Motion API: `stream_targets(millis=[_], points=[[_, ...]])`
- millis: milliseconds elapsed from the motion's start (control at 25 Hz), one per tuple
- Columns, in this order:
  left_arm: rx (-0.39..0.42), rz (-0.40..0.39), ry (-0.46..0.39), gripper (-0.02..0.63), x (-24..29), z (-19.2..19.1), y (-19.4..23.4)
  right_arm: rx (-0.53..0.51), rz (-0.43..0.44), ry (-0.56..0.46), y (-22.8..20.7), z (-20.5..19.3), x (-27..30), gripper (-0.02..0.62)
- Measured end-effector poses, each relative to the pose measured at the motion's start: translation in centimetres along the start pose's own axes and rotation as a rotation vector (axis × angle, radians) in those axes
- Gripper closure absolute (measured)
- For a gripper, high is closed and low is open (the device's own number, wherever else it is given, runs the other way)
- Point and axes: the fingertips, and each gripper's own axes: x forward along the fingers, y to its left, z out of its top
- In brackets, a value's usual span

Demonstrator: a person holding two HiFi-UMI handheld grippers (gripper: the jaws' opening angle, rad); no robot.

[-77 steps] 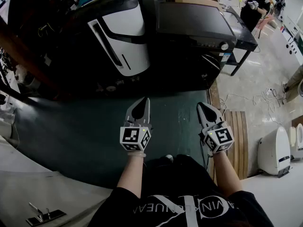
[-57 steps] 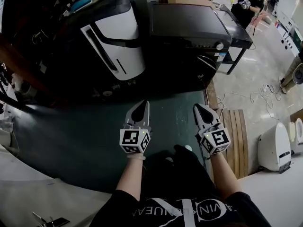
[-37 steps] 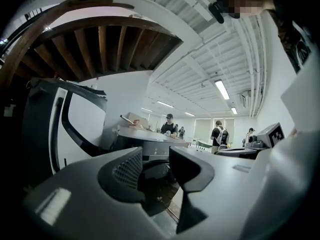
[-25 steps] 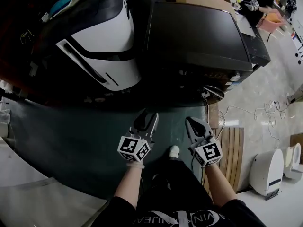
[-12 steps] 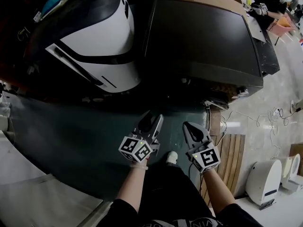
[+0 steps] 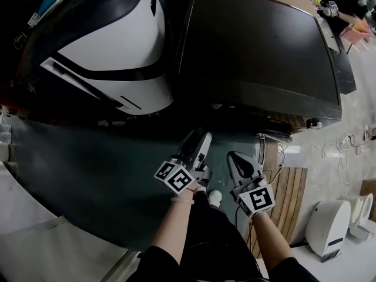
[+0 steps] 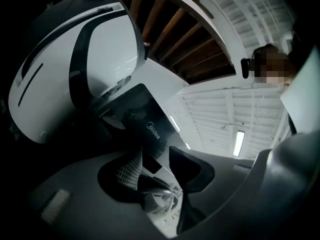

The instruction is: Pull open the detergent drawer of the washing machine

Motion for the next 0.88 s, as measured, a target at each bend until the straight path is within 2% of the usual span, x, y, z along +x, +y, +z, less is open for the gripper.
stream_targets(millis=[120,280,520,880], points=[[-0.074,-0.026,-0.043,0.454,1.5,0.1,1.6,-0.012,-0.002,0.016,-0.7,-1.2,1.4,0.581],[-0.112,-0.059,-0.045,0.454,3.2,-0.4,2.7,-0.012,-0.007,0.026,-1.3,-2.1,3.0,0.581],[-0.185,-0.129,-0.096,0.454,4.8,0.5,3.2,0.018,-0.019,0.055,-1.5,-2.7,4.2,0.581],[-0.327,-0.205,-0.218,0.466,5.7,1.8,4.0,0.022,-0.046,0.063,-1.9,-3.7,4.5,0.581]])
